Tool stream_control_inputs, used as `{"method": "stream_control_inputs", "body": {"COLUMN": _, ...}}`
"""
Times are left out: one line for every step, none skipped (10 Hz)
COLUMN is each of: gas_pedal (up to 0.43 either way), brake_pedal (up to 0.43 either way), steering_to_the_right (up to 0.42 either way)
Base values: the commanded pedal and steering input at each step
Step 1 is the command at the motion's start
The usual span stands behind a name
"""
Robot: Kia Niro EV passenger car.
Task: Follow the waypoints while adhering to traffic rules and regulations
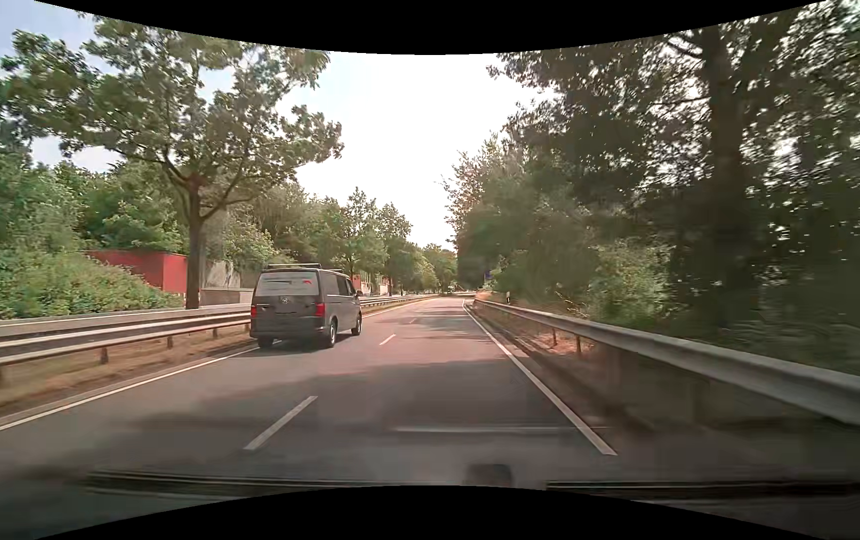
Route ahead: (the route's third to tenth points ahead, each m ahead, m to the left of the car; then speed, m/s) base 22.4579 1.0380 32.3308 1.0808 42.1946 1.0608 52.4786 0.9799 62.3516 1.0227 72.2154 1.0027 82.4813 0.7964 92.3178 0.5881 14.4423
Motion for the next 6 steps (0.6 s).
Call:
{"method": "stream_control_inputs", "body": {"gas_pedal": 0.189, "brake_pedal": 0.000, "steering_to_the_right": -0.005}}
{"method": "stream_control_inputs", "body": {"gas_pedal": 0.189, "brake_pedal": 0.000, "steering_to_the_right": -0.005}}
{"method": "stream_control_inputs", "body": {"gas_pedal": 0.189, "brake_pedal": 0.000, "steering_to_the_right": -0.005}}
{"method": "stream_control_inputs", "body": {"gas_pedal": 0.189, "brake_pedal": 0.000, "steering_to_the_right": -0.005}}
{"method": "stream_control_inputs", "body": {"gas_pedal": 0.177, "brake_pedal": 0.000, "steering_to_the_right": -0.005}}
{"method": "stream_control_inputs", "body": {"gas_pedal": 0.177, "brake_pedal": 0.000, "steering_to_the_right": -0.005}}
